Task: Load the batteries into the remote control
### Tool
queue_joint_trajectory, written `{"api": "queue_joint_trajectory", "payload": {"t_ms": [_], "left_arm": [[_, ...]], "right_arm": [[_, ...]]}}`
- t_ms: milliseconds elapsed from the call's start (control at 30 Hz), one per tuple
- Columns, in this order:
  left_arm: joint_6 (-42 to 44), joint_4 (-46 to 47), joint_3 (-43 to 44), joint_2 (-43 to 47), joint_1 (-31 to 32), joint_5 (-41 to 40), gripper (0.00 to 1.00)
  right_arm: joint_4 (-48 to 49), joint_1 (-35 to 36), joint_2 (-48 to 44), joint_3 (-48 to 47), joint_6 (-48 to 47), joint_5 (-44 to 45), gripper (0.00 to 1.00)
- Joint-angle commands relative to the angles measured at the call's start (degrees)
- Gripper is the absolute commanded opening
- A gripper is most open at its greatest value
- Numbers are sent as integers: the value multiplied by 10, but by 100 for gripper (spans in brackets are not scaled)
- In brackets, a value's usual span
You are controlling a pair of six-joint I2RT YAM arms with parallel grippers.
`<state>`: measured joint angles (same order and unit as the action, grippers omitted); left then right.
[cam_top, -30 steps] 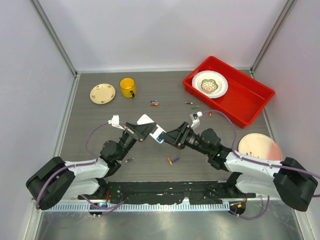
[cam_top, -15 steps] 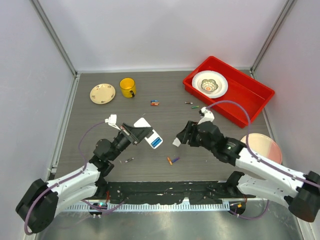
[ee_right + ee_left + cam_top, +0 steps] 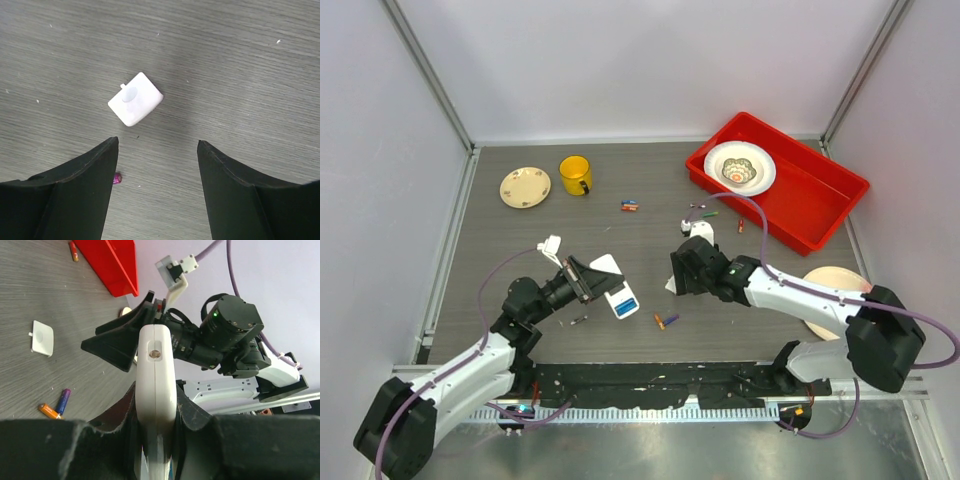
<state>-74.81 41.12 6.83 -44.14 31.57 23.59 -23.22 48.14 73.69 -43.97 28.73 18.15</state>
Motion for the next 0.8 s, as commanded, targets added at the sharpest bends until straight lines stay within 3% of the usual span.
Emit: {"api": "queue_joint_trajectory", "payload": {"t_ms": [0,200,767], "left_arm": [[-1,19,6,11,-3,28,0],[-5,25,-7,27,-2,32,0],[-2,-25,-32,108,-3,8,0]], "right_arm": [[11,13,29,-22,-46,13,71],[20,18,65,-47,-84,24,85],[10,18,164,-91,-144,-13,88]]}}
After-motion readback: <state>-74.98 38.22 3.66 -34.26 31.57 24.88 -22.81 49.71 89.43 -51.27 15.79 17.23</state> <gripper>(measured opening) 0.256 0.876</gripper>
